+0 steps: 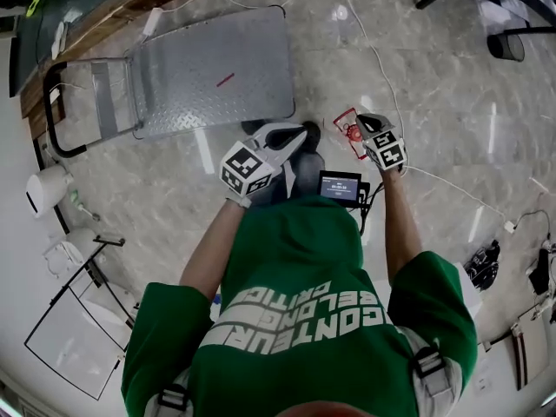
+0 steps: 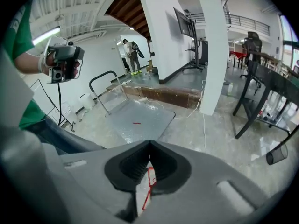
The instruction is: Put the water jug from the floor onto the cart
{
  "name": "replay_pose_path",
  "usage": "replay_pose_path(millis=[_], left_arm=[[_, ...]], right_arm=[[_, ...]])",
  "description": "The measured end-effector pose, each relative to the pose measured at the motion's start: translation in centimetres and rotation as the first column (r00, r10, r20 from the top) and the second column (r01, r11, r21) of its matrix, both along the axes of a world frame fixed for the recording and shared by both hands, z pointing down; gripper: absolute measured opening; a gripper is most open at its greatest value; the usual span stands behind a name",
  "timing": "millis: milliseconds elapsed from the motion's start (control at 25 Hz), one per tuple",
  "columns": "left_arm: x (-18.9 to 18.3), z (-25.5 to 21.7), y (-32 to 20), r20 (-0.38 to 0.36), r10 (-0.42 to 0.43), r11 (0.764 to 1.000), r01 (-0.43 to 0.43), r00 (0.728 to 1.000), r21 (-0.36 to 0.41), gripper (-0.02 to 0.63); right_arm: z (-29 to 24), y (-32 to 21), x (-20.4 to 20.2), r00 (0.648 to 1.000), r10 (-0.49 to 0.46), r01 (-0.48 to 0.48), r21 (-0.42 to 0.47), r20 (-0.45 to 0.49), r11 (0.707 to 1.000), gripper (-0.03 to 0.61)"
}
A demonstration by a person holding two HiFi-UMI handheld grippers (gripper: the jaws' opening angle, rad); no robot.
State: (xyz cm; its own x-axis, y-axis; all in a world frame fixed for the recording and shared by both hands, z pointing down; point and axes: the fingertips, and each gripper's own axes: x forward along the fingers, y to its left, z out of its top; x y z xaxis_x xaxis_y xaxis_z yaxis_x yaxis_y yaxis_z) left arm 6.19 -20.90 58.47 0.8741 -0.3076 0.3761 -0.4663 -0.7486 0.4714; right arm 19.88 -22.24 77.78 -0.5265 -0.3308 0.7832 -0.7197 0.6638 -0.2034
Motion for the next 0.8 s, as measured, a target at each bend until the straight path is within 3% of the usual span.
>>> replay_pose_path(millis=[200, 320, 400, 600, 800], left_arm=[[0.7, 0.7, 0.4, -0.006, 0.013, 1.000, -0.013, 1.000, -0.027, 0.009], [0.7, 1.3, 1.2, -0.001, 0.016, 0.999, -0.016, 1.000, -0.040, 0.009], [0.3, 1.2, 2.1, 0.000, 0.017, 0.999, -0.017, 1.000, -0.049, 0.009], [-1.2, 0.5, 4.2, -0.003, 0.033, 0.998, -0.033, 0.999, -0.051, 0.009], [-0.6, 2.8, 4.7, -0.009, 0.035, 0.997, -0.036, 0.999, -0.075, 0.009]], right_arm=[[4.1, 1.2, 0.7, 1.000, 0.025, -0.025, -0.077, -0.009, 0.997, 0.027], [6.8, 2.0, 2.0, 0.994, 0.047, -0.055, -0.088, -0.095, 0.995, 0.133], [8.1, 3.3, 2.4, 0.988, 0.054, -0.070, -0.110, -0.144, 0.991, 0.235], [11.2, 7.4, 0.7, 0.980, 0.037, -0.076, -0.198, -0.194, 0.977, 0.439], [17.3, 9.8, 1.6, 0.971, 0.030, -0.097, -0.273, -0.237, 0.957, 0.449]])
